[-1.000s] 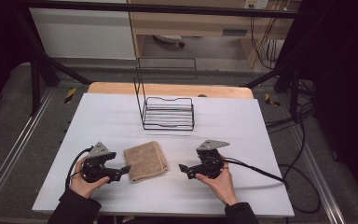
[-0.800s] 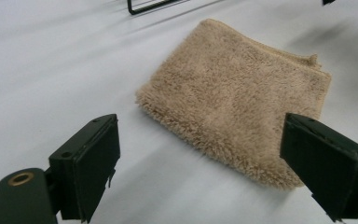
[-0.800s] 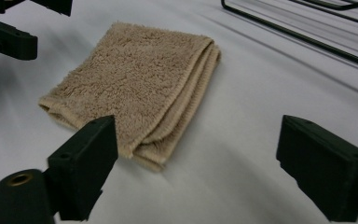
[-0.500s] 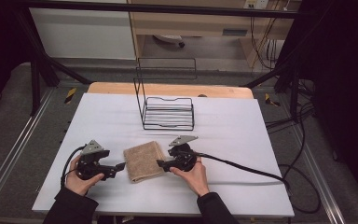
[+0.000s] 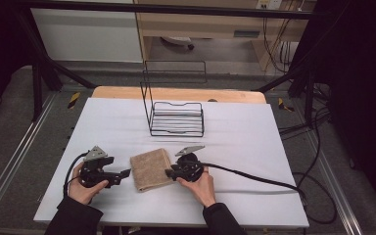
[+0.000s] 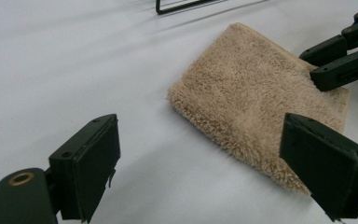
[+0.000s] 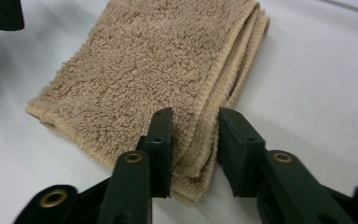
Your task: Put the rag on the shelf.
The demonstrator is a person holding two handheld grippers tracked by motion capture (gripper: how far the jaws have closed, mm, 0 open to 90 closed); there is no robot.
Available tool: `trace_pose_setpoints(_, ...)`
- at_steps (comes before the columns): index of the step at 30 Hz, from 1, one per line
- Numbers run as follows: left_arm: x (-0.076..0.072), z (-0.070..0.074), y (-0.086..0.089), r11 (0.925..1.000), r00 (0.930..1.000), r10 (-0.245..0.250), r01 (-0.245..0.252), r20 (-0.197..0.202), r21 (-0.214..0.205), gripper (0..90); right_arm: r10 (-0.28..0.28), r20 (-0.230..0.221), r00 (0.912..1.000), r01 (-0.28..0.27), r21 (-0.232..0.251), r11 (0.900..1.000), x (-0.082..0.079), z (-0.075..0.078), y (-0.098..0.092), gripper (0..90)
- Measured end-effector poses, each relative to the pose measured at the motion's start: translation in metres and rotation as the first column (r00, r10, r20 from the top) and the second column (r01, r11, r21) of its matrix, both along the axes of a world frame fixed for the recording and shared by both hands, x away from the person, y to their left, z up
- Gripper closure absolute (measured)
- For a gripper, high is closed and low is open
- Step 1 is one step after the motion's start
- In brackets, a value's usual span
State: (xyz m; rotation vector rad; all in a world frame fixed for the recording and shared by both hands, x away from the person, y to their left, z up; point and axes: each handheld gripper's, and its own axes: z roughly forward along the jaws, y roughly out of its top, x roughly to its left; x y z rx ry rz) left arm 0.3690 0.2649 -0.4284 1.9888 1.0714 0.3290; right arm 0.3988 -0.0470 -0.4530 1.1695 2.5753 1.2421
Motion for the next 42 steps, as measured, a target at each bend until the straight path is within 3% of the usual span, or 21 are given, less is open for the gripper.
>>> trace_pose_setpoints(5,0.001,0.0,0.001,0.9999,1.0,0.007,-0.007,-0.007,-0.011,13.2,-0.009,-0.041,0.9991,0.009,0.011,0.9999,-0.001,0.003,-0.001,80.9)
trace_pose_setpoints(9,0.004,-0.001,0.0,0.9996,0.9998,0.005,-0.005,-0.019,-0.027,15.4,-0.022,-0.048,0.9986,0.023,0.014,0.9996,-0.005,0.006,-0.002,83.6)
trace_pose_setpoints(17,0.017,-0.001,-0.009,0.9976,0.9992,0.024,-0.026,-0.032,-0.065,20.1,-0.054,-0.059,0.9968,0.054,-0.016,0.9984,-0.017,0.014,-0.006,84.2)
trace_pose_setpoints(19,0.021,0.001,-0.015,0.998,0.9992,0.032,-0.033,-0.024,-0.054,22.9,-0.066,-0.06,0.996,0.065,-0.023,0.9976,-0.022,0.016,-0.007,84.2)
trace_pose_setpoints(24,0.033,-0.001,-0.035,0.9989,0.998,0.038,-0.04,-0.05,-0.026,35.3,-0.094,-0.056,0.9941,0.093,-0.021,0.9955,-0.035,0.012,-0.015,84.5)
trace_pose_setpoints(29,0.042,-0.003,-0.046,0.9988,0.997,0.028,-0.031,-0.072,-0.039,46.1,-0.11,-0.055,0.9924,0.11,-0.008,0.9939,-0.043,0.012,-0.023,84.4)
trace_pose_setpoints(32,0.047,-0.004,-0.052,0.9981,0.9971,0.026,-0.029,-0.072,-0.053,52.0,-0.106,-0.048,0.9932,0.106,-0.005,0.9943,-0.044,0.01,-0.024,83.6)
trace_pose_setpoints(36,0.052,-0.009,-0.06,0.9998,0.9954,0.008,-0.01,-0.095,-0.018,56.0,-0.105,-0.034,0.9939,0.105,-0.011,0.9944,-0.042,0.009,-0.024,80.8)
trace_pose_setpoints(42,0.053,-0.013,-0.061,0.9999,0.993,-0.003,0.001,-0.118,-0.015,62.4,-0.111,-0.037,0.9932,0.111,0.006,0.9938,-0.04,0.004,-0.02,81.6)
